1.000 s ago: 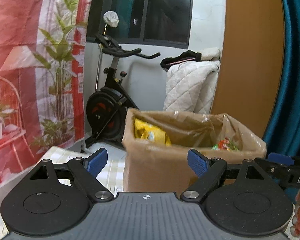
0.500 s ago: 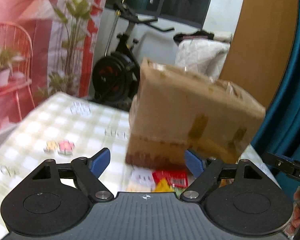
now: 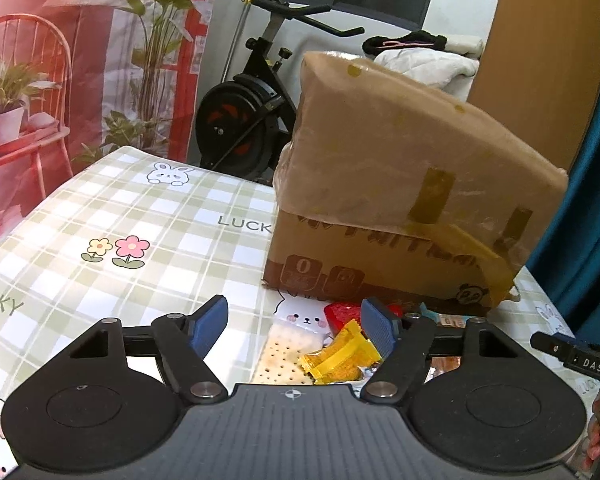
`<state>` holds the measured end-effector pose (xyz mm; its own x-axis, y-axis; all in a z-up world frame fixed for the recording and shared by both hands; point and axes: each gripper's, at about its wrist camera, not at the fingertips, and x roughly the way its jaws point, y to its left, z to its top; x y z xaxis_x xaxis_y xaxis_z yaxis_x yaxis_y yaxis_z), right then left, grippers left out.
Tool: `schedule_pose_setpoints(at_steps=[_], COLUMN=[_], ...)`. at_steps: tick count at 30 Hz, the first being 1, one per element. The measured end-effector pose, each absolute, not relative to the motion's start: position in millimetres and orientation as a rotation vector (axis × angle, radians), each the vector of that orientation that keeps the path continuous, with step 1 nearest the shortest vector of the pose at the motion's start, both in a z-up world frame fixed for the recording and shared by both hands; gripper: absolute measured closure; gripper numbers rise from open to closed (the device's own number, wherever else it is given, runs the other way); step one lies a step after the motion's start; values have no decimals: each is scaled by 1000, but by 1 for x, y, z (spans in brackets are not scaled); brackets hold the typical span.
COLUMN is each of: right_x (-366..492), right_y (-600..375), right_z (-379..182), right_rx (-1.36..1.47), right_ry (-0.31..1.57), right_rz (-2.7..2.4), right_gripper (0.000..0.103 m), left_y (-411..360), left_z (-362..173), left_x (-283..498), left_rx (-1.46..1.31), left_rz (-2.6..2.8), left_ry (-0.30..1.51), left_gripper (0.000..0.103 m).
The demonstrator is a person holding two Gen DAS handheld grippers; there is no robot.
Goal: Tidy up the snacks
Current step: 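Reach the right tool to the red spicy packet and close on it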
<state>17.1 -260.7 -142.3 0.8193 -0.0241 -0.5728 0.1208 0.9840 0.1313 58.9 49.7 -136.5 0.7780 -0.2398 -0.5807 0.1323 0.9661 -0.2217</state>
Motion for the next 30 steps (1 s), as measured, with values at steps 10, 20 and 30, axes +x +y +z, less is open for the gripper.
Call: schedule_pose_setpoints(at_steps=[10,20,30], right_x=[35,32,38], right_y=[-281,-262,-247], right_z=[-175,-184,-170], right_rx=[182,216,-50], right_ry=[700,792,815], right_rz=[-144,-49,22], right_gripper=[46,59,24], left_y=[39,32,30], left_z=[-148,-160,-163], left_x=[65,65,63], left_rx=[-147,-125,-134], left_rz=[-206,-227,-241], left_ry=[673,692,699], left_gripper=[29,32,33])
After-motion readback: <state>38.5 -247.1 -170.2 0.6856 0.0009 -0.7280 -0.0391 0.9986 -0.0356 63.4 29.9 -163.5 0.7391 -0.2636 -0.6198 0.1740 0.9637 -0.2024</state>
